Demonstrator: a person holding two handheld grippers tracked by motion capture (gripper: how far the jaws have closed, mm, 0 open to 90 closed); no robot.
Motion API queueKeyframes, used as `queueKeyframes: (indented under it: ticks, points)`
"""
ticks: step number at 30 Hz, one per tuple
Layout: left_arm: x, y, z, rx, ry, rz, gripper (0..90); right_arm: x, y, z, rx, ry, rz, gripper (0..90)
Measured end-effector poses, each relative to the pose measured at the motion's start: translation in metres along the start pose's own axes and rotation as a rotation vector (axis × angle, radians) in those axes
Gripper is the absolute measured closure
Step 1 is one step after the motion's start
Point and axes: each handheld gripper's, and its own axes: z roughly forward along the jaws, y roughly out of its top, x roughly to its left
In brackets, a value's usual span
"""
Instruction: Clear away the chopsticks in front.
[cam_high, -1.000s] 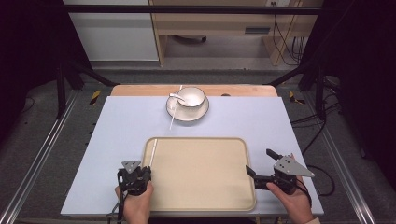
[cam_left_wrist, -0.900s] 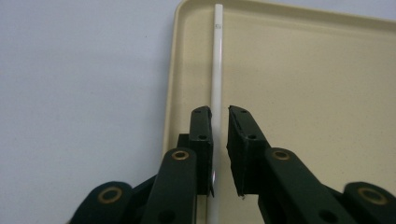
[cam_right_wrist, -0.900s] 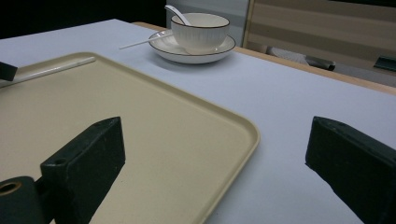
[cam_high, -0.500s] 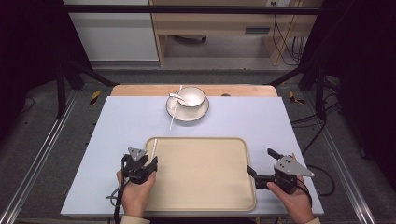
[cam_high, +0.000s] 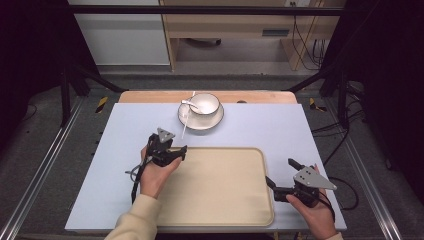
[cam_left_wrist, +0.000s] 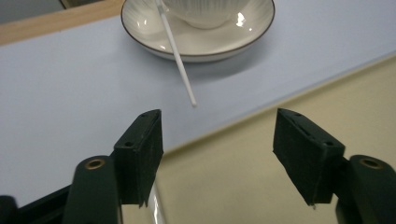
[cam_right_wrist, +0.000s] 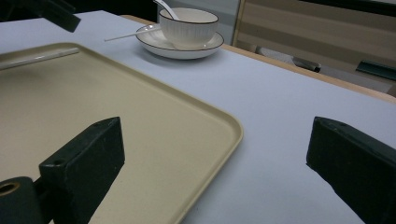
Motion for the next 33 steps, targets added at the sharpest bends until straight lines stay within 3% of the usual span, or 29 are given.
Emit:
queueKeyframes:
  ticks: [4, 10, 17, 20, 22, 26, 33]
  points:
    - [0.012, 0.019, 0.014, -0.012, -0.029, 0.013, 23.7, -0.001, 0.0, 0.0, 0.002, -0.005, -0.001, 4.3]
    - [0.026, 0.044, 0.025, -0.065, -0.048, -0.022, 23.6, -0.002, -0.001, 0.0, 0.004, -0.008, -0.002, 4.4]
    - [0.036, 0.061, 0.049, -0.047, -0.076, -0.008, 23.3, 0.0, -0.001, 0.002, 0.006, 0.001, -0.006, 4.6]
    - [0.037, 0.066, 0.059, -0.047, -0.075, 0.006, 27.4, 0.001, 0.0, 0.003, 0.006, 0.008, -0.009, 4.7]
    - [0.036, 0.067, 0.066, -0.017, -0.07, 0.016, 30.1, 0.002, 0.0, 0.003, 0.006, 0.01, -0.011, 4.7]
    - [0.033, 0.067, 0.072, 0.011, -0.025, 0.06, 37.0, 0.002, 0.001, 0.001, 0.001, 0.004, -0.012, 4.9]
    - [0.034, 0.061, 0.091, 0.059, 0.008, 0.047, 48.4, 0.0, 0.001, 0.0, -0.004, 0.004, -0.005, 5.0]
